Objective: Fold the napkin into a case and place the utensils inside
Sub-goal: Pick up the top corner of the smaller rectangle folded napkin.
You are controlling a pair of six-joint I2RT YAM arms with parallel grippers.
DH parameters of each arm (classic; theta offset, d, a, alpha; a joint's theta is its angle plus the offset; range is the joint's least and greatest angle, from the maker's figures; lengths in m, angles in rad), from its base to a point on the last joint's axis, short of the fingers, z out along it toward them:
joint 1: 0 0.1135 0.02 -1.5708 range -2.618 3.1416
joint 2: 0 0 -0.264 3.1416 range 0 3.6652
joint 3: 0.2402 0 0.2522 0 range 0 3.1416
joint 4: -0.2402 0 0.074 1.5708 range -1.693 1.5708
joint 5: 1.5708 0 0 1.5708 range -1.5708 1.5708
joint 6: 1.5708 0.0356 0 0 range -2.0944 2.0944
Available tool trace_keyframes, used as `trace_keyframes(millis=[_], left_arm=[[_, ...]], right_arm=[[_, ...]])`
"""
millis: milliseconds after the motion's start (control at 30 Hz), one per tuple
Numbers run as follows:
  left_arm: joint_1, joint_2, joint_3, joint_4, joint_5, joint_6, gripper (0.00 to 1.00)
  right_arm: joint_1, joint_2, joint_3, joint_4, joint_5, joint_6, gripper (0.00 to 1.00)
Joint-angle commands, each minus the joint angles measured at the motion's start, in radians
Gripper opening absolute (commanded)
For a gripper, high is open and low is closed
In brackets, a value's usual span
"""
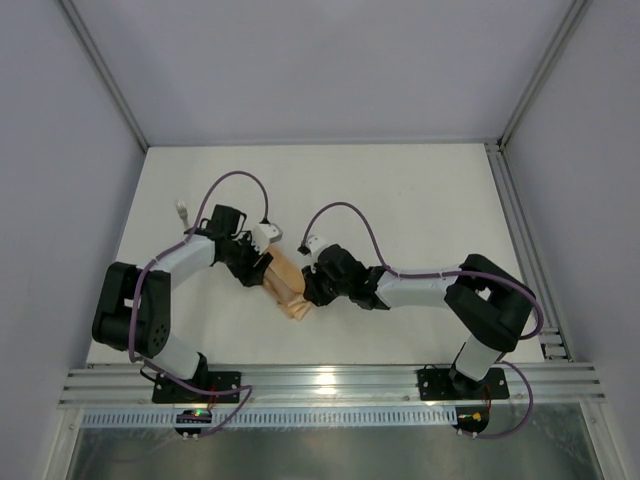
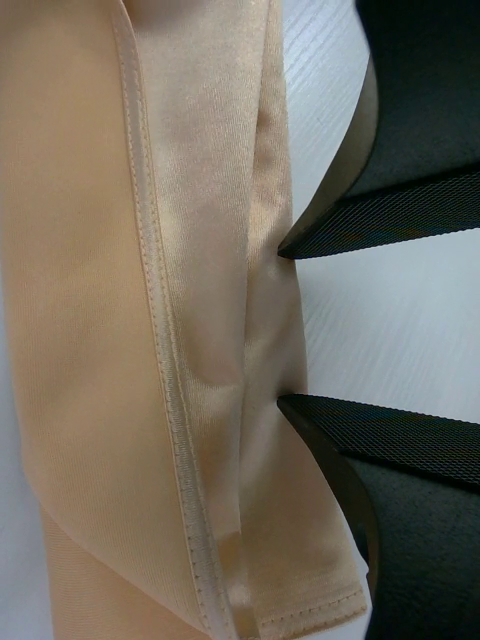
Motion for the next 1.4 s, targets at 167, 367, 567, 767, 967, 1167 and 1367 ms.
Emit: trace_keyframes(millis=[167,367,567,767,967,1167,1367], left_arm=[[-0.004,-0.039,-0.004,0.002,0.070,-0.007,0.59],[-0.006,-0.024,-0.004,0.006,0.059,-0.006,0.58],[-0.007,-0.010,-0.005,0.017,0.054,-0.007,0.56],[-0.009,-0.006,0.002,0.017,0.067,-0.013,0.50],[-0.013,0.006,0.000,0.023,0.077,-0.024,0.36],[-0.016,0.011,-0.001,0.025,0.079,-0.026,0.29],[-0.021,0.025,0.014,0.023,0.093,-0.036,0.22]], right_arm=[[0.000,-0.058,0.019,-0.001,0.015,-0.018,0.21],[0.000,-0.061,0.037,-0.036,0.012,-0.027,0.15],[0.000,-0.065,0.055,-0.059,0.004,-0.024,0.15],[0.000,-0.075,0.077,-0.069,0.001,-0.034,0.11],[0.000,-0.055,0.106,-0.076,-0.037,-0.038,0.11],[0.000,-0.037,0.108,-0.070,-0.049,-0.035,0.12],[0.000,-0.014,0.125,-0.063,-0.045,-0.040,0.11]])
